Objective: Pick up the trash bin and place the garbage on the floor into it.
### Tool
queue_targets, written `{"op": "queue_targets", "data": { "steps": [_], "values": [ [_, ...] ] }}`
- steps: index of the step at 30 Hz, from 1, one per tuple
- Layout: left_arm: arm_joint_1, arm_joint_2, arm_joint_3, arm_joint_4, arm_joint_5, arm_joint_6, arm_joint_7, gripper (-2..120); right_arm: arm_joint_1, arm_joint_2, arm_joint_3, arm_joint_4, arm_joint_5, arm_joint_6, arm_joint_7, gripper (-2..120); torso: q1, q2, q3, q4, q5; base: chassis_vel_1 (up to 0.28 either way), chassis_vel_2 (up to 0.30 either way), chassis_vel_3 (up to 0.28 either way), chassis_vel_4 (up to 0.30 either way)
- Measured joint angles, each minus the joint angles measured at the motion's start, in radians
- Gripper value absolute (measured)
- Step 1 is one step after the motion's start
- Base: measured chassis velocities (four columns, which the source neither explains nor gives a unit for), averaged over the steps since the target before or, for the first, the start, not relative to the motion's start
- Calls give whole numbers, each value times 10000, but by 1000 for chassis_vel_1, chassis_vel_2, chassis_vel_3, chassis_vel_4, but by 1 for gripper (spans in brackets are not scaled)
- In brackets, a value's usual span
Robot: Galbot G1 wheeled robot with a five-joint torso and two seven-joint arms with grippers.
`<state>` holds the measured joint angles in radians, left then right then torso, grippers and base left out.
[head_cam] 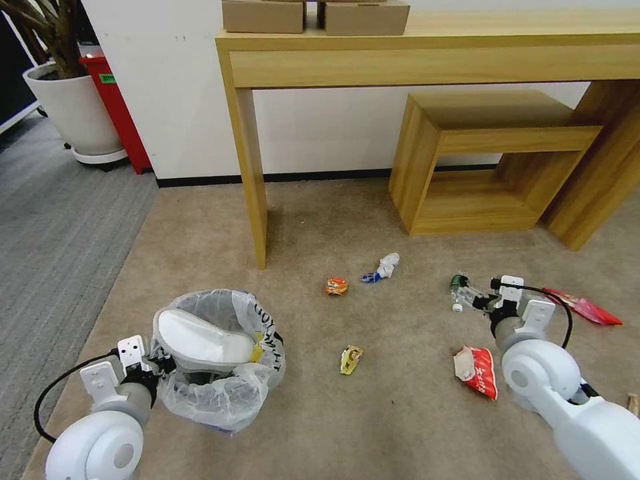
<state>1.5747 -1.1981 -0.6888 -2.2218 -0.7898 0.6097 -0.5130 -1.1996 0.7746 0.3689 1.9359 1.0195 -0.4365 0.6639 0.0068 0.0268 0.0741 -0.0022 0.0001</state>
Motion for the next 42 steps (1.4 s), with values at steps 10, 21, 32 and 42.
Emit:
{"op": "queue_targets", "data": {
  "steps": [10,21,32,42],
  "values": [
    [30,-16,25,98,66,-84,60,1,520,-71,-834,-1040,853,-794,847,100,0,0,0,1,0,0,0,0,0],
    [-92,-45,104,278,104,-176,109,1,881,-240,-1523,-2955,529,-1303,866,100,0,-3,0,-1,-3,0,0,0,0],
    [29,-42,73,288,106,-266,130,1,1601,359,-2988,-4678,-500,-1139,73,92,0,-3,1,0,-2,0,0,0,0],
    [141,26,2,231,86,-377,135,1,2164,1020,-3703,-5673,-1073,-787,-249,93,-1,-2,0,1,-2,0,0,0,0]
  ]
}}
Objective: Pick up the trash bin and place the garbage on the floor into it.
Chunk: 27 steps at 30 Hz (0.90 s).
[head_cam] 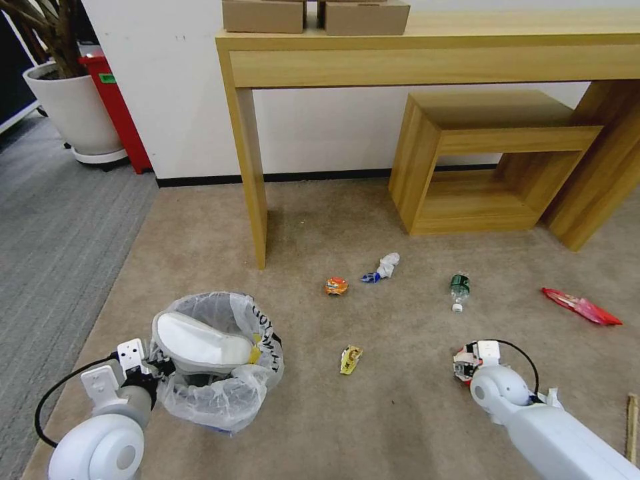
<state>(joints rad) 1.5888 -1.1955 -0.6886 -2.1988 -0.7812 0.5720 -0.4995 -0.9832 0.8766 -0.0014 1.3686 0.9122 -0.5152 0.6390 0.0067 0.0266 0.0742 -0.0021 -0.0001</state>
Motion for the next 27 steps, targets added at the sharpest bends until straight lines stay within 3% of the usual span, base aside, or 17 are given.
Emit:
{"op": "queue_targets", "data": {
  "steps": [8,11,17,27],
  "values": [
    [1,11,46,33,-1,-47,11,1,156,109,-27,-520,-348,302,-167,86,0,0,0,-2,-1,0,0,0,0],
    [51,4,69,-34,-6,-48,13,1,238,239,-64,-934,-580,537,-289,71,0,0,0,-1,1,0,0,0,0],
    [113,8,69,-119,-12,-52,18,1,273,371,-101,-1315,-790,754,-395,62,0,0,0,-2,1,0,0,0,0],
    [137,-40,129,-144,1,-152,34,1,256,579,-166,-1619,-1074,1177,-475,21,0,0,0,-2,0,0,0,0,0]
  ]
}}
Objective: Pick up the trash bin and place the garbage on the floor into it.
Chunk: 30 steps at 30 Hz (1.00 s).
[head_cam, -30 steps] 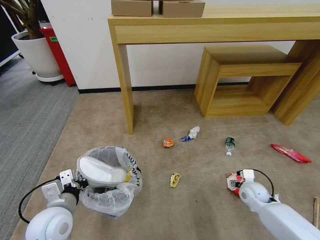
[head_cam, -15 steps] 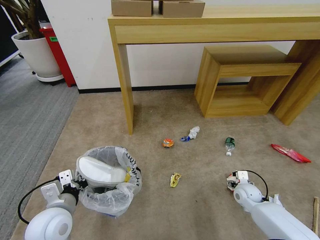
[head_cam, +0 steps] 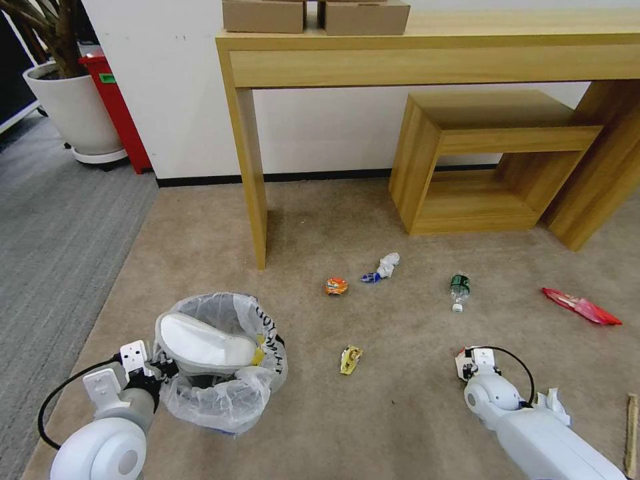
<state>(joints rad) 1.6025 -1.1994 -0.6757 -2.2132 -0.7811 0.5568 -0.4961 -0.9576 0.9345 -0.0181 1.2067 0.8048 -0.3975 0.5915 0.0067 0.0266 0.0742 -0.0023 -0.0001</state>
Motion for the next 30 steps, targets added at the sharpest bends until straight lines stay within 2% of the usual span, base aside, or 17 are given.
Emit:
{"op": "queue_targets", "data": {
  "steps": [1,7,14,16,17,19,20,23,24,25,26,27,28,30],
  "values": [
    [0,0,0,0,0,0,0,1,0,0,0,0,0,0,0,21,0,0,0,0,0,0,0,0,0],
    [26,4,-11,-26,-4,-34,8,1,5,97,-21,-210,-231,212,-97,1,0,1,0,0,0,0,0,0,0],
    [5,-9,-28,61,1,-41,10,1,-204,44,304,194,-325,996,-634,0,0,1,0,0,3,0,0,0,0],
    [-20,7,-45,102,2,-42,10,1,-498,-143,676,976,-236,1659,-1141,0,0,1,-1,1,2,0,0,0,0],
    [-20,7,-45,102,2,-42,10,1,-498,-143,676,976,-236,1659,-1141,0,0,1,-1,1,2,0,0,0,0],
    [-49,23,-48,153,2,-42,11,1,-970,-409,1153,2076,-167,2427,-1839,0,1,1,-1,1,0,0,0,0,0],
    [-49,23,-48,153,2,-42,11,1,-970,-409,1153,2076,-167,2427,-1839,0,1,1,-1,1,0,0,0,0,0],
    [-96,29,17,177,3,-1,11,1,-1864,-965,1835,4527,-38,3578,-2902,0,0,2,-1,-1,0,0,0,0,0],
    [-96,29,17,177,3,-1,11,1,-1864,-965,1835,4527,-38,3578,-2902,0,0,2,-1,-1,0,0,0,0,0],
    [-102,29,35,165,3,20,9,1,-2004,-1088,1929,5031,-24,3810,-3107,0,0,2,-1,-1,-3,0,0,0,0],
    [-105,23,74,106,3,65,-5,1,-2244,-1367,2090,6063,88,4245,-3523,0,0,2,0,0,0,0,0,0,0],
    [-105,23,74,106,3,65,-5,1,-2244,-1367,2090,6063,88,4245,-3523,0,0,2,0,0,0,0,0,0,0],
    [-103,12,95,39,3,95,-13,1,-2327,-1591,2184,6829,236,4510,-3862,0,0,2,-1,0,-2,0,0,0,0],
    [-84,1,110,-30,2,124,-13,1,-2312,-1811,2198,7555,442,4802,-4245,0,0,2,-1,-1,-2,0,0,0,0]
  ]
}}
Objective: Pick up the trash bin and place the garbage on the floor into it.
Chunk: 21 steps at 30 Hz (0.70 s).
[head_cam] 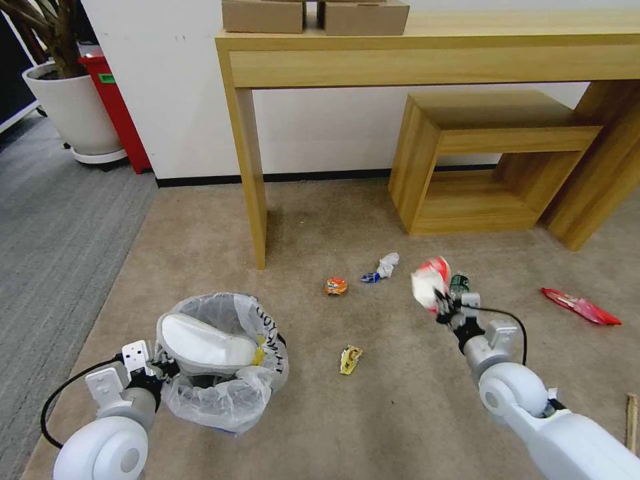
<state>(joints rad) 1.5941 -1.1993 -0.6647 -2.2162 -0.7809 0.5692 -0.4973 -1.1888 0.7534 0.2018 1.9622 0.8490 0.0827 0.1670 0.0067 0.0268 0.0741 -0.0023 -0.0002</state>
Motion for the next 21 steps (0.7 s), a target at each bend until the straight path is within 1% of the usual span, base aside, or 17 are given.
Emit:
{"op": "queue_targets", "data": {
  "steps": [2,3,5,7,8,9,10,12,13,15,17,18,19,20,21],
  "values": [
    [6,-2,3,-15,0,6,0,1,27,-60,-13,182,70,75,-117,0,0,-1,0,0,3,0,0,0,0],
    [21,-10,5,-42,0,16,-3,1,111,-197,-71,551,215,244,-407,0,0,0,1,-1,4,0,0,0,0],
    [26,-12,5,-52,1,18,-5,1,137,-230,-90,644,254,289,-484,0,0,-1,1,-1,4,0,0,0,0],
    [36,-21,6,-76,2,25,-7,1,248,-338,-177,937,386,448,-744,0,0,0,0,2,1,0,0,0,0],
    [50,-33,6,-109,6,31,-9,1,396,-458,-319,1233,526,620,-1071,0,0,1,0,2,-4,0,0,0,0],
    [50,-33,6,-109,6,31,-9,1,396,-458,-319,1233,526,620,-1071,0,0,1,0,2,-4,0,0,0,0],
    [61,-42,6,-137,7,34,-11,1,510,-535,-447,1397,634,752,-1366,0,0,0,0,2,-4,0,0,0,0],
    [81,-66,-1,-202,17,43,-17,1,906,-690,-911,1669,918,1183,-2341,0,0,0,0,2,3,0,0,0,0],
    [81,-66,-1,-202,17,43,-17,1,906,-690,-911,1669,918,1183,-2341,0,0,0,0,2,3,0,0,0,0],
    [127,-104,-21,-261,43,49,-19,1,1351,-808,-1499,1662,1116,1635,-3524,0,0,0,0,1,3,0,0,0,0],
    [280,-235,-102,-393,138,51,-22,1,2136,-1000,-2682,1277,1261,2224,-4685,0,0,0,0,1,4,0,0,0,0],
    [280,-235,-102,-393,138,51,-22,1,2136,-1000,-2682,1277,1261,2224,-4685,0,0,0,0,1,4,0,0,0,0],
    [339,-311,-123,-468,176,51,-23,1,2450,-1101,-3191,1153,1298,2373,-5075,0,0,0,1,5,6,0,0,0,0],
    [343,-381,-99,-516,219,56,-23,1,2793,-1222,-3752,1020,1331,2529,-5522,0,0,-1,0,3,1,0,0,0,0],
    [323,-433,-36,-540,237,94,-22,1,3092,-1330,-4217,916,1359,2566,-5733,0,0,0,1,1,5,0,0,0,0]
  ]
}}
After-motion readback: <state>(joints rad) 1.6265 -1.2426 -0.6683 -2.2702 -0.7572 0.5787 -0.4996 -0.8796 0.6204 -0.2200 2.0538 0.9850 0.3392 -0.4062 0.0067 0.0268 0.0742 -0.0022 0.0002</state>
